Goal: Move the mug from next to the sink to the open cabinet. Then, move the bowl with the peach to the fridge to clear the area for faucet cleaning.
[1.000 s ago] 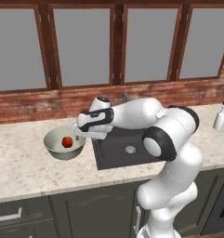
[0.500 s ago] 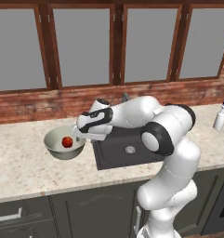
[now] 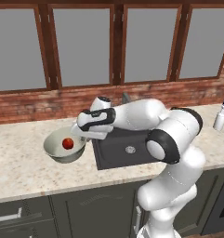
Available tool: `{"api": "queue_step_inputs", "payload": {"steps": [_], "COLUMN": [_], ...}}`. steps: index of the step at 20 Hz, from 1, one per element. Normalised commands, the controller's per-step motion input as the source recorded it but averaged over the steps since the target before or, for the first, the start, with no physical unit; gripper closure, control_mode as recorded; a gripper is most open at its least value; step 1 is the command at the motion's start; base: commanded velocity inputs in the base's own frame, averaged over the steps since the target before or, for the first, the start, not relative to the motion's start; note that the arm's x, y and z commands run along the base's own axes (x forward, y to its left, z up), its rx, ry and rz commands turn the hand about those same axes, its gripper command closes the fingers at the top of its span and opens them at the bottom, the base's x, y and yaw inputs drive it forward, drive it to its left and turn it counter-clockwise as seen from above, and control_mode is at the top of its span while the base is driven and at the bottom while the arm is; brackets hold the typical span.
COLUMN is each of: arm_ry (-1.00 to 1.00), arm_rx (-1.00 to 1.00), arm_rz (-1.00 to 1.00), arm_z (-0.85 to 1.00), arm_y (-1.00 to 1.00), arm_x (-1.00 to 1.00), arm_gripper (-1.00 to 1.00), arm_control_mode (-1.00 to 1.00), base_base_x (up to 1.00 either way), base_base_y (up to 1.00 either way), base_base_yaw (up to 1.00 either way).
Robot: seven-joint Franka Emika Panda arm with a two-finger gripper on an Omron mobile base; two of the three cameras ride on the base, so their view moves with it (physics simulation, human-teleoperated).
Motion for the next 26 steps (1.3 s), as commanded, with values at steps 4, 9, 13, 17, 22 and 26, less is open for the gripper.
{"api": "queue_step_inputs", "payload": {"steps": [4,9,13,17,22,26], "arm_ry": [-0.14,-0.14,-0.05,0.00,0.09,0.18], "arm_rx": [0.16,0.19,0.21,0.14,0.11,0.10], "arm_rz": [0.00,-0.01,-0.07,-0.14,-0.27,-0.41], "arm_z": [1.00,1.00,1.00,1.00,1.00,0.38], "arm_y": [-0.16,-0.34,-0.57,-0.61,-0.57,-0.70], "arm_x": [-1.00,-1.00,-1.00,-0.98,-0.55,-0.39], "arm_gripper": [1.00,1.00,1.00,1.00,1.00,1.00], "arm_control_mode": [-1.00,-1.00,-1.00,-1.00,-1.00,-1.00], "base_base_x": [0.00,0.00,0.00,0.00,0.00,0.00], "base_base_y": [0.00,0.00,0.00,0.00,0.00,0.00], "base_base_yaw": [0.00,0.00,0.00,0.00,0.00,0.00]}}
